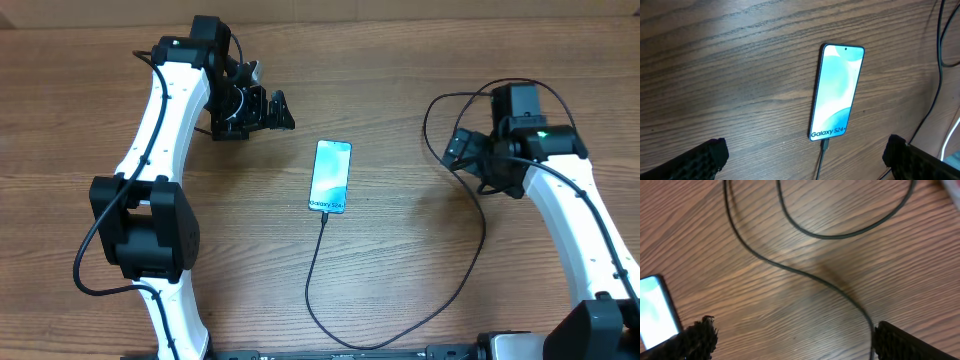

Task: Plug charger to phone and switch on socket
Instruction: 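Move the right gripper right toward the white power strip, then press the socket switch beside the black plug with the right gripper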

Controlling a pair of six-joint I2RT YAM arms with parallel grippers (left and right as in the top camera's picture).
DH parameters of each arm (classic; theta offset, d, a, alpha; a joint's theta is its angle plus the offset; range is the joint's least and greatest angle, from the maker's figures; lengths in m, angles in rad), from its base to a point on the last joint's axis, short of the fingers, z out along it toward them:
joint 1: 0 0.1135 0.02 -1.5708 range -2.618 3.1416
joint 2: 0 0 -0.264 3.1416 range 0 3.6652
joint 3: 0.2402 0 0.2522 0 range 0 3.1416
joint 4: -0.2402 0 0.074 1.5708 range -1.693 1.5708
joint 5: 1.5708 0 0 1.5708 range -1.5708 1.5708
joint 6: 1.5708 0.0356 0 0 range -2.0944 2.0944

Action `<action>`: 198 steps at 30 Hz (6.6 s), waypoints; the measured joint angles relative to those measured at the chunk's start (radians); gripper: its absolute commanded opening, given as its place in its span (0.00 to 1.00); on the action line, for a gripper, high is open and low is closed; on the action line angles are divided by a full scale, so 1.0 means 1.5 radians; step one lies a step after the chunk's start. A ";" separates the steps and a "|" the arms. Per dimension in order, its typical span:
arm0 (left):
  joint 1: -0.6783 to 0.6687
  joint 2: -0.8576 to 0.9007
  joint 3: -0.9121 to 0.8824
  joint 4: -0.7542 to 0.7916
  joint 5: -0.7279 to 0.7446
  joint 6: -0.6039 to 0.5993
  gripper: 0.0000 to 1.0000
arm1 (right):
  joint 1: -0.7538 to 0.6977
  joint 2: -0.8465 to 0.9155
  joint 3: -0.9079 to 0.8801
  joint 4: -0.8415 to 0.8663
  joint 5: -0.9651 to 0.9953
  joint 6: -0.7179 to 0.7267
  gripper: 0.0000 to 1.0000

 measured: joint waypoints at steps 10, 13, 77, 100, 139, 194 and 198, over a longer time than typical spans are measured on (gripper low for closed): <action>0.000 0.000 0.000 0.000 0.000 0.000 1.00 | -0.003 0.000 0.000 0.001 0.010 -0.011 1.00; 0.000 0.000 0.000 0.000 0.000 0.000 1.00 | -0.003 0.000 0.000 0.001 0.010 -0.012 1.00; 0.000 0.000 0.000 0.000 0.000 0.000 1.00 | -0.479 0.007 -0.006 0.056 -0.007 -0.021 1.00; 0.000 0.000 0.000 0.000 0.000 0.000 1.00 | -0.478 0.007 -0.007 0.101 -0.007 -0.030 1.00; 0.000 0.000 0.000 0.000 0.000 0.000 1.00 | -0.483 0.275 0.122 0.131 -0.042 -0.189 0.97; 0.000 0.000 0.000 0.000 0.000 0.000 1.00 | -0.491 0.331 0.126 0.153 -0.042 -0.152 1.00; 0.000 0.000 0.000 0.000 0.000 0.000 1.00 | -0.491 0.332 0.126 0.167 -0.042 -0.152 1.00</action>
